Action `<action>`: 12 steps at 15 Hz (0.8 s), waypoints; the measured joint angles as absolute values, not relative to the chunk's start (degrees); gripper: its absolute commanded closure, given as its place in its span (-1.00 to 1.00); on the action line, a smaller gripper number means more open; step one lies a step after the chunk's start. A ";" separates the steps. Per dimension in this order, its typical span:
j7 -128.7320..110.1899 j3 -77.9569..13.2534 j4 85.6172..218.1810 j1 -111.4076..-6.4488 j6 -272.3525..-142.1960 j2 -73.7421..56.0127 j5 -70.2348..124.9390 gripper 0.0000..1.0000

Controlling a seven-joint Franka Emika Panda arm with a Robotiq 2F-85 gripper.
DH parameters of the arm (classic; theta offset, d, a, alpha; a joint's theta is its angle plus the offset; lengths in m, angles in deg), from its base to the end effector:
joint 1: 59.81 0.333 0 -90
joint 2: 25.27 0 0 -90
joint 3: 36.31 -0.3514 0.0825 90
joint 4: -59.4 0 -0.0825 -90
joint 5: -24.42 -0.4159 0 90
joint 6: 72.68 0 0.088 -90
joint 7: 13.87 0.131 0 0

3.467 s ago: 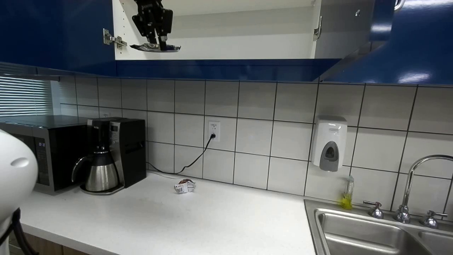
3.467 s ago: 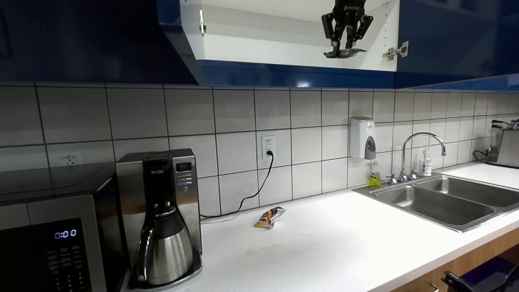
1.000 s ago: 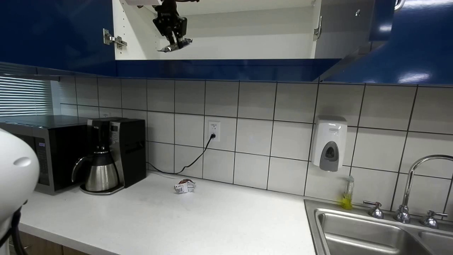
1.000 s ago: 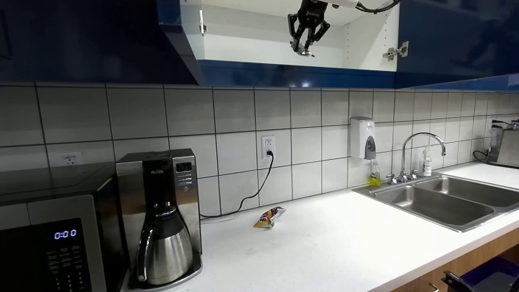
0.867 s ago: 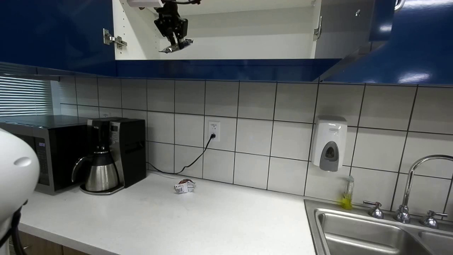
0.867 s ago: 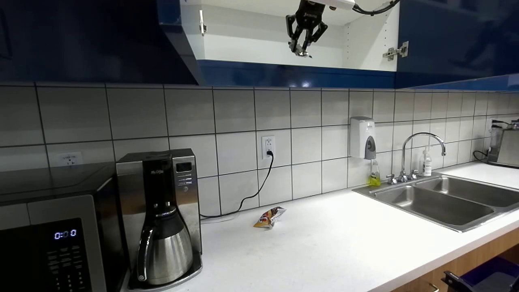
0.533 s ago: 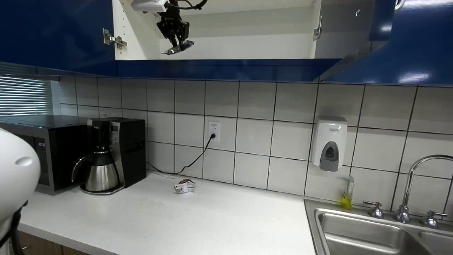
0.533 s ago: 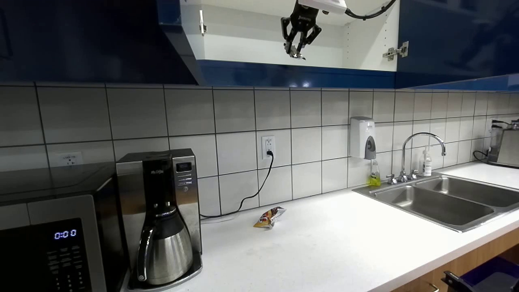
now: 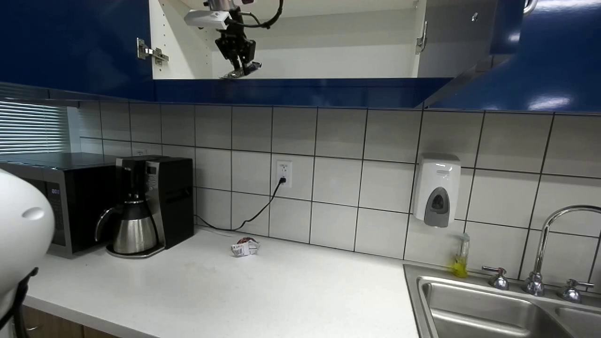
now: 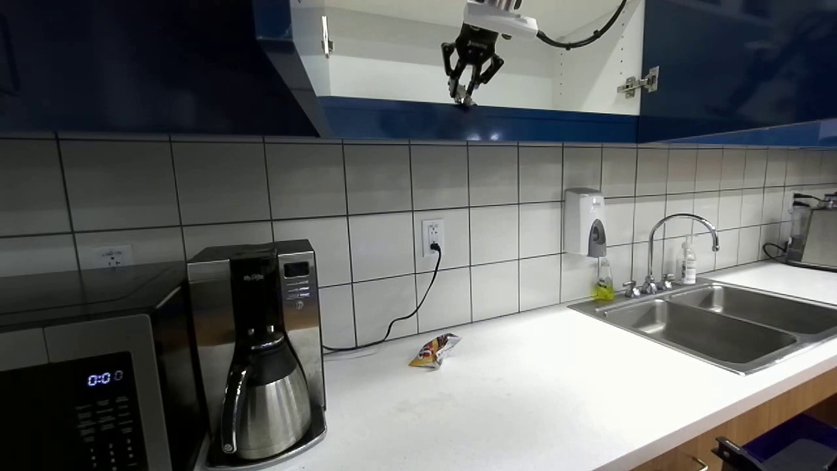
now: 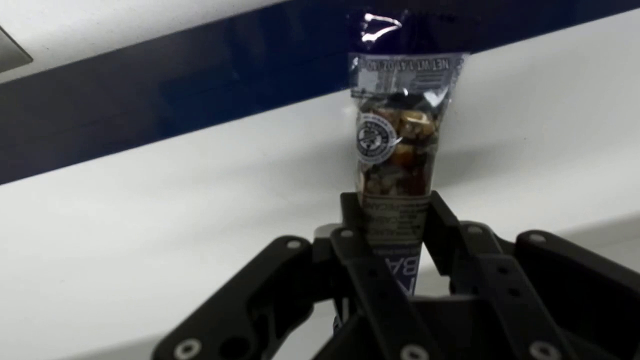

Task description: Move the granola bar to the bottom shelf of the cabinet

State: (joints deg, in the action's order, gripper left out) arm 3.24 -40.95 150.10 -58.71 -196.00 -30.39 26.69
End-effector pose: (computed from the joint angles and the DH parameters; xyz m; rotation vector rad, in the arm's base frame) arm 0.6059 0.0613 0.7548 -2.8830 0.2687 -0.9833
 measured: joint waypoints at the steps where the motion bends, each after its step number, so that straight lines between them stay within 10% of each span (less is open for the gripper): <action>1: 3.55 -40.95 149.26 -58.68 -196.01 -29.48 26.72 0.81; 11: 5.43 -40.90 142.96 -58.11 -196.02 -23.12 27.06 0.81; 12: 5.58 -40.90 142.45 -58.04 -196.02 -22.65 27.09 -0.19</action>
